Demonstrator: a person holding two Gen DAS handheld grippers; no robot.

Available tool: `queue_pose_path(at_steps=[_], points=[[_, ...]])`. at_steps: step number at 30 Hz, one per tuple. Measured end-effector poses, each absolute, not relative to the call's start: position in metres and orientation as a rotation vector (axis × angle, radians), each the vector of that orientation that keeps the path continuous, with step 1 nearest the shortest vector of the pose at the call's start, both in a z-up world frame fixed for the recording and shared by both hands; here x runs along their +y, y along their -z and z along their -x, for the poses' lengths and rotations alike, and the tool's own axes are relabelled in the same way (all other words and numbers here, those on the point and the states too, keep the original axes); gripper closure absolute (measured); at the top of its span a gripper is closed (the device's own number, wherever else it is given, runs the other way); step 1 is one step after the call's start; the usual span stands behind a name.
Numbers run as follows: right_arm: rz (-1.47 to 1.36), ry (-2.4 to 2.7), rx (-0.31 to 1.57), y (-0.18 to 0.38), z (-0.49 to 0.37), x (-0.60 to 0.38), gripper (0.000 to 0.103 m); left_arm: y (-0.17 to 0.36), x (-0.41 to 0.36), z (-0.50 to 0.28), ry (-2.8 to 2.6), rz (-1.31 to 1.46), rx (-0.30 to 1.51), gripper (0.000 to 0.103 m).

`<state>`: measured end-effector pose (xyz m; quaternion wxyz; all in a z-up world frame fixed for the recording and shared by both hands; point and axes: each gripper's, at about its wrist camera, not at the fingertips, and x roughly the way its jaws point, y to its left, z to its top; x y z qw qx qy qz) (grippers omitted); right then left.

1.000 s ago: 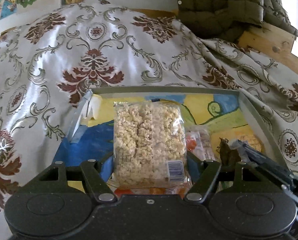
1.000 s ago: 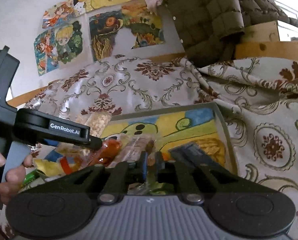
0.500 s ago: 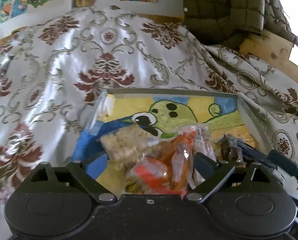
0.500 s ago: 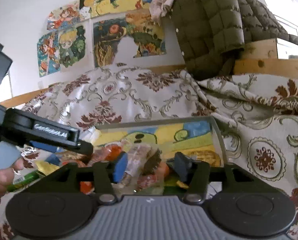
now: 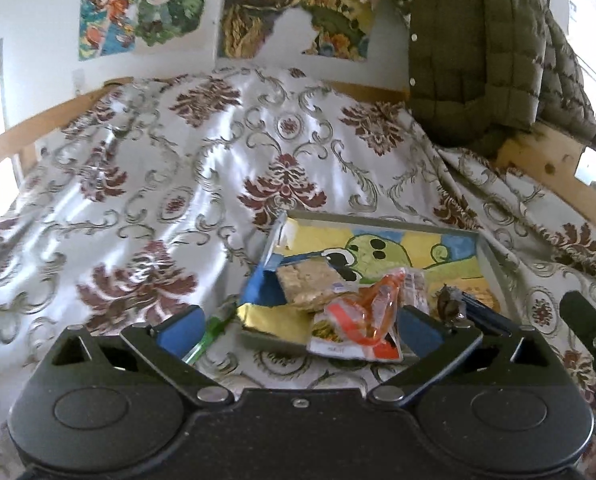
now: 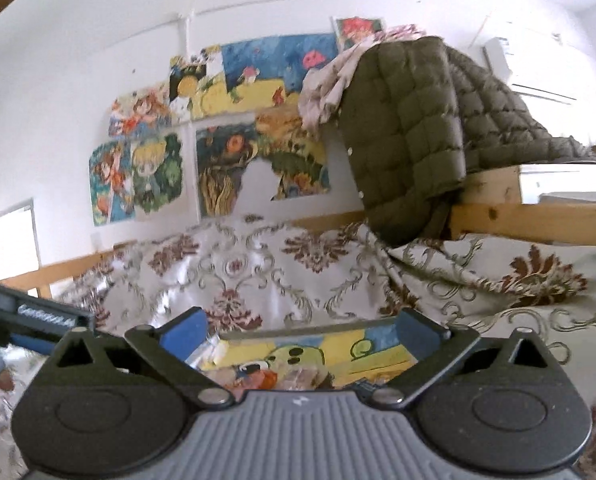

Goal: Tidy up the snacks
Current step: 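Lift both open tools away from the tray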

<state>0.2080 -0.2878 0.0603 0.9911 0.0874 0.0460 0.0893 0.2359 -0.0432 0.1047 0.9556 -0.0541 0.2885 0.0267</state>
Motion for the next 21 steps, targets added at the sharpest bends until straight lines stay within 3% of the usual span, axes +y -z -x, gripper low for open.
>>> queue_pose_path(at_steps=[9, 21], points=[[-0.167, -0.152, 0.143, -0.060, -0.149, -0.283, 0.000, -0.117, -0.032, -0.172, -0.046, 0.072, 0.534, 0.001], [-0.102, -0.190, 0.271, -0.039, -0.101, -0.236, 0.000, -0.072, 0.020, -0.117, -0.060, 0.086, 0.595, 0.001]])
